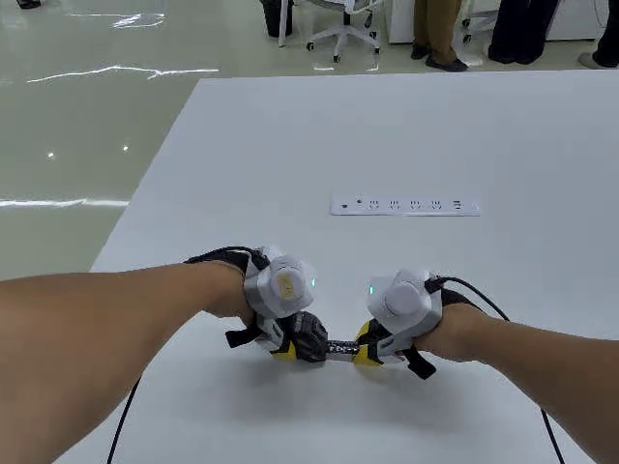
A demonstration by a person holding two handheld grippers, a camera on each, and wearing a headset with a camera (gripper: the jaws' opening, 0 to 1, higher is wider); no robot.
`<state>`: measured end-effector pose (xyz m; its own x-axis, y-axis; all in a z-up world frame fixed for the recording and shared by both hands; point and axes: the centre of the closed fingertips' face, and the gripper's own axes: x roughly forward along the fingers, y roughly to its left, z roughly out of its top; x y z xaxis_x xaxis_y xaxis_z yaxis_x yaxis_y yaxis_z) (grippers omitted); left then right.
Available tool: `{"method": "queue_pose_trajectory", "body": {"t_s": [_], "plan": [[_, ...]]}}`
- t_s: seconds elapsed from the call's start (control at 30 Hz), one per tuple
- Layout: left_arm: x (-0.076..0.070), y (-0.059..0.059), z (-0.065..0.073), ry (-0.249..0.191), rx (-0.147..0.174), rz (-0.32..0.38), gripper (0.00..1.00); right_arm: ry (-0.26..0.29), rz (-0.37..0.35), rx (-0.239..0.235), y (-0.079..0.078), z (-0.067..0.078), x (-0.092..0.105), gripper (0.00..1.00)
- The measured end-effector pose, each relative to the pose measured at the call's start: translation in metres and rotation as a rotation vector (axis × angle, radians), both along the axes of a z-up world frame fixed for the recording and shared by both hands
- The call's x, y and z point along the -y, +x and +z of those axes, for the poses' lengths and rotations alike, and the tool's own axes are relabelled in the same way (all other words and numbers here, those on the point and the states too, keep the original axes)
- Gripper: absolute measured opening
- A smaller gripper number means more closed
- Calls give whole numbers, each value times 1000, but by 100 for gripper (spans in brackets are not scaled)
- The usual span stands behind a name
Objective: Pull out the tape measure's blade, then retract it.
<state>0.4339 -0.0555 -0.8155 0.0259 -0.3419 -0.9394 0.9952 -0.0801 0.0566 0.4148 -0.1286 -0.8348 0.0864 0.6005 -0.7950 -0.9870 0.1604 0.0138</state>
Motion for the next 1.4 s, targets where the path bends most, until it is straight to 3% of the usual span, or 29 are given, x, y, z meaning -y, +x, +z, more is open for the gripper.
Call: {"method": "queue_pose_trajectory", "body": {"t_s": [1.4], "plan": [[-1, 0, 0, -8, -9, 20, 33, -58, -3, -3, 0, 1, 38, 11]]}}
